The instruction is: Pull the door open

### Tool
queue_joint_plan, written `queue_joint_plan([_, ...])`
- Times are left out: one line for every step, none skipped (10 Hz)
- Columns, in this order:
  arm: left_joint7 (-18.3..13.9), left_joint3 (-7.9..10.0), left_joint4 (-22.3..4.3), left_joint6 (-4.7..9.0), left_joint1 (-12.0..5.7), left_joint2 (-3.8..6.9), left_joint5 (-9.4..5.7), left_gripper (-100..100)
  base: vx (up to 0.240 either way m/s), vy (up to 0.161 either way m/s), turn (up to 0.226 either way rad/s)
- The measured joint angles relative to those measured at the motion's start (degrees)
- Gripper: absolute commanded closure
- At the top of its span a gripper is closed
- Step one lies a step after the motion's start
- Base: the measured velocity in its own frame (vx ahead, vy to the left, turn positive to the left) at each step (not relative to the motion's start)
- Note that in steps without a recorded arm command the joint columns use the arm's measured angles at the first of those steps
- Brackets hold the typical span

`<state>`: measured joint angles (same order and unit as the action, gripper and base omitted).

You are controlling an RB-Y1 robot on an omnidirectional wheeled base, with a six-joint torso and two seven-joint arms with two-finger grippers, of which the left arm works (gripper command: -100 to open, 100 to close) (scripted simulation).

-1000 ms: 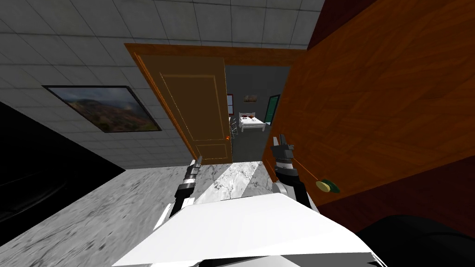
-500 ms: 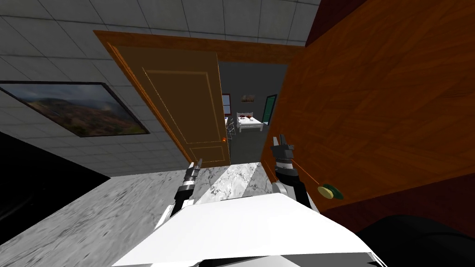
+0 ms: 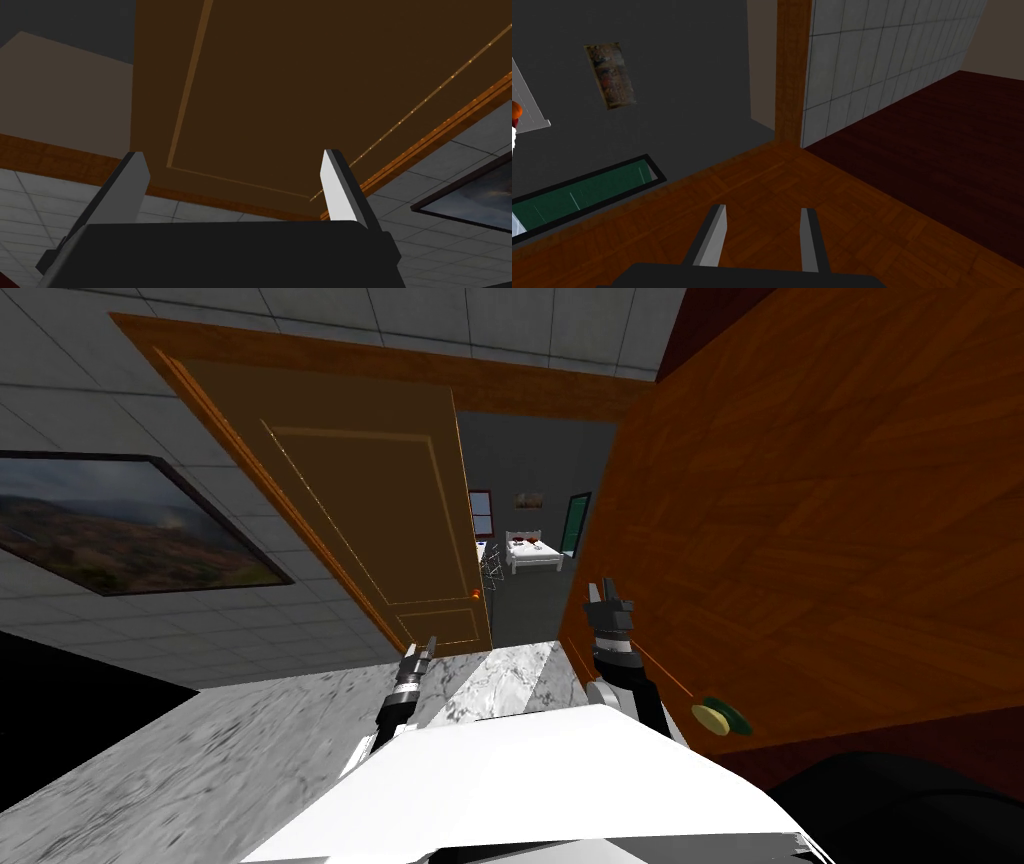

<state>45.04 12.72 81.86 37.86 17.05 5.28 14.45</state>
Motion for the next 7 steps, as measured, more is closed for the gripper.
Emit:
queue_joint_plan([1.16,0.26,-0.68,0.19,0.10,-0.18,0.27,-100,0.120,-0.048,-0.065])
queue_joint_plan([2.34,0.67,-2.07,0.62,-0.30,-0.22,0.46,-100,0.117,-0.033,-0.061])
queue_joint_plan([3.58,1.06,-3.50,1.18,-0.62,-0.36,0.67,-100,0.111,-0.021,-0.062])
queue_joint_plan([4.79,1.37,-4.53,1.49,-0.87,-0.52,0.92,-100,0.104,-0.018,-0.074])
queue_joint_plan([5.87,1.73,-5.56,1.63,-1.21,-0.49,1.13,-100,0.111,-0.031,-0.054])
queue_joint_plan([7.02,2.07,-6.73,2.05,-1.38,-0.66,1.34,-100,0.113,-0.039,-0.060])
queue_joint_plan([8.12,2.37,-7.68,2.40,-1.52,-0.82,1.56,-100,0.107,-0.028,-0.056])
